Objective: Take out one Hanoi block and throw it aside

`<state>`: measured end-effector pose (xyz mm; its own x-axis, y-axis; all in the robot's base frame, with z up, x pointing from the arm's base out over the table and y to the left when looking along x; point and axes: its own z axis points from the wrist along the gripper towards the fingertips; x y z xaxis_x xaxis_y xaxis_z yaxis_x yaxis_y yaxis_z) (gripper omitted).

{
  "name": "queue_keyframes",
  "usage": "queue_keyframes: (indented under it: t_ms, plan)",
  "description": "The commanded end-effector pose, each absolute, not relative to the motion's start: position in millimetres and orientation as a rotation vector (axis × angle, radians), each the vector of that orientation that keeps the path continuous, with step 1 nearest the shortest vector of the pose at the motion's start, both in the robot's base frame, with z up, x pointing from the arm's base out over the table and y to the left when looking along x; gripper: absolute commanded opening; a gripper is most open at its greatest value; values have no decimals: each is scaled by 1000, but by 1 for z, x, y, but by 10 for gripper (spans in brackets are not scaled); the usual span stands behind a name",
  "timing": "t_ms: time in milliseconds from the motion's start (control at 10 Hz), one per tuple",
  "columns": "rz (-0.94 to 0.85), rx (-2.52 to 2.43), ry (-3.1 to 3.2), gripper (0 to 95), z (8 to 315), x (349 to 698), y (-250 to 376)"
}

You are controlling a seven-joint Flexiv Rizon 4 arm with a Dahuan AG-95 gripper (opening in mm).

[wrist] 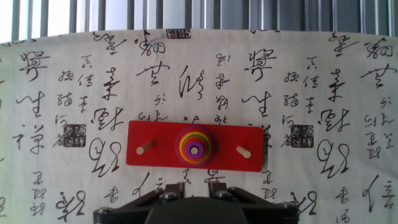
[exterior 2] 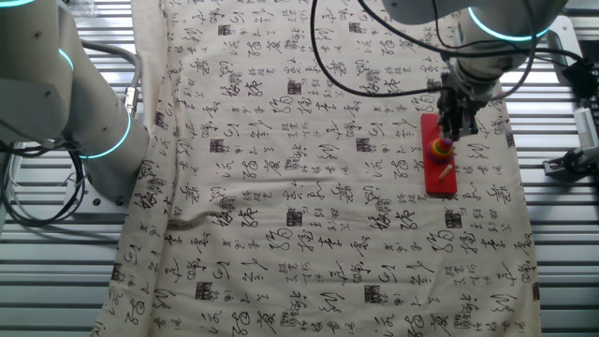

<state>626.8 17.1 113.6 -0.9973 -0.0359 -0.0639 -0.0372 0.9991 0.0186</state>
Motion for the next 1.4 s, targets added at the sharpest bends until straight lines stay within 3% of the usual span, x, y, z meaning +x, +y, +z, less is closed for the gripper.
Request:
queue_keyframes:
  t_ms: [100, 1400]
  plan:
    - [37, -57, 3077, 190, 113, 629, 16]
    - [41, -47, 3073, 190, 110, 631, 18]
